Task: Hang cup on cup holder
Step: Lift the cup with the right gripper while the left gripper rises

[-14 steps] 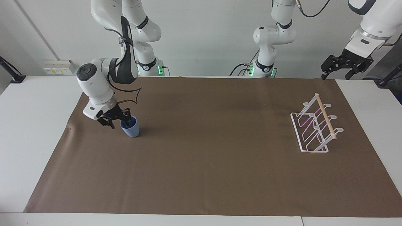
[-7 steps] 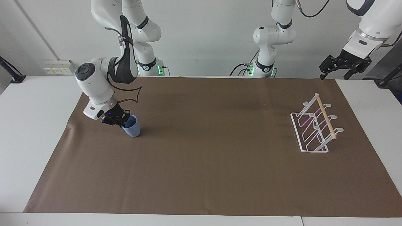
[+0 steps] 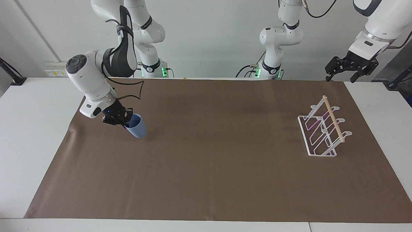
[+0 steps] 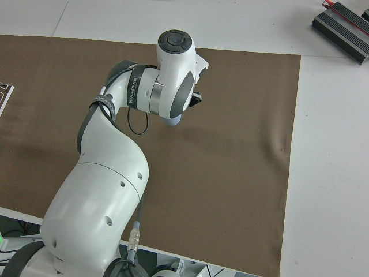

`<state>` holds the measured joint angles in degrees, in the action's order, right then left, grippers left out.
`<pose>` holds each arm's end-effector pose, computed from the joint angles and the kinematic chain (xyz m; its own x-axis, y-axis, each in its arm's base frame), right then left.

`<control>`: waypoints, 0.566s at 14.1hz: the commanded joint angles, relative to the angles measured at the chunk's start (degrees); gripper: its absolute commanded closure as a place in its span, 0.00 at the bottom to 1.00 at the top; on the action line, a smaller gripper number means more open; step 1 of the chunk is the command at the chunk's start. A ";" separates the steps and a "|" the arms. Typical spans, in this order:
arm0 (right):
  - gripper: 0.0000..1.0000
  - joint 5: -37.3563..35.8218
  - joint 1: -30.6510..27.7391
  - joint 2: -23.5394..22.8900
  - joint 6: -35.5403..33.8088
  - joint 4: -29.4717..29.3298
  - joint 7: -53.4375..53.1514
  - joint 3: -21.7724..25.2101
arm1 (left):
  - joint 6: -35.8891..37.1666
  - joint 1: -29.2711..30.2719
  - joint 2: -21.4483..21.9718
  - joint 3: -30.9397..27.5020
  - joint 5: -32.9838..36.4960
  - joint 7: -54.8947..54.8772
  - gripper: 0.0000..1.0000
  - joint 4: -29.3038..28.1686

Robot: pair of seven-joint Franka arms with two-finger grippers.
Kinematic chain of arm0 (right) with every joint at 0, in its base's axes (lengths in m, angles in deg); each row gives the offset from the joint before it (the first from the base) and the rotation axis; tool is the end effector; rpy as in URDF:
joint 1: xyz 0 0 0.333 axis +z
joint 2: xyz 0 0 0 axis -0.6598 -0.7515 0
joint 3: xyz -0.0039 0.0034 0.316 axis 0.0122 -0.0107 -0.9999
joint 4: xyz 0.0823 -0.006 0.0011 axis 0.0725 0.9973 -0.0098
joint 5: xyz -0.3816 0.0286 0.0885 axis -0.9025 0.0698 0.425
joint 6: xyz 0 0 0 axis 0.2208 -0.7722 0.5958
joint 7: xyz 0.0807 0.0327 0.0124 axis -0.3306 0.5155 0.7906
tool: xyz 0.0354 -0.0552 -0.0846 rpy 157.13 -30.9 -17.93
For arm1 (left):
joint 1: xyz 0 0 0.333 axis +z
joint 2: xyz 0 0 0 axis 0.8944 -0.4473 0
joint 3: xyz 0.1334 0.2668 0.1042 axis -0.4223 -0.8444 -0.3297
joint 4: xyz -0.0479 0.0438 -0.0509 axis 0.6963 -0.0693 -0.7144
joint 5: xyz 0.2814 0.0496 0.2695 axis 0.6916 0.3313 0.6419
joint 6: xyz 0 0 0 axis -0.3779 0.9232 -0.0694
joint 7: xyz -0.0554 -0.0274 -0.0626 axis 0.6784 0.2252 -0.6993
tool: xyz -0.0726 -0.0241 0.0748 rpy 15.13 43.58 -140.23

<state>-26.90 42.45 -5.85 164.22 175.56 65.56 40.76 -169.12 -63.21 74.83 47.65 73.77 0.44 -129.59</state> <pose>0.5786 -0.0108 0.4385 0.9722 0.2248 0.0661 0.2335 -0.9525 -0.1955 0.5221 0.0163 0.6452 0.9903 -0.1322 -0.0427 -0.1319 -0.9912 0.0109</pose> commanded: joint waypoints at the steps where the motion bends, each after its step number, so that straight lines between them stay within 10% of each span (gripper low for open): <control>1: 1.00 6.89 -0.55 1.49 -5.99 -2.54 1.29 -0.29 | 0.54 -0.30 1.63 -0.49 -2.07 -0.78 0.00 -1.47; 8: 1.00 32.10 -0.29 4.48 -13.65 -3.78 -4.94 -0.73 | 0.54 -0.21 1.63 -0.58 -7.61 -0.52 0.00 -1.65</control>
<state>-1.48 42.52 -2.07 152.35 171.79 62.46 40.34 -168.92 -63.11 75.00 47.27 67.36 0.44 -129.64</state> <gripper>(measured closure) 0.956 0.000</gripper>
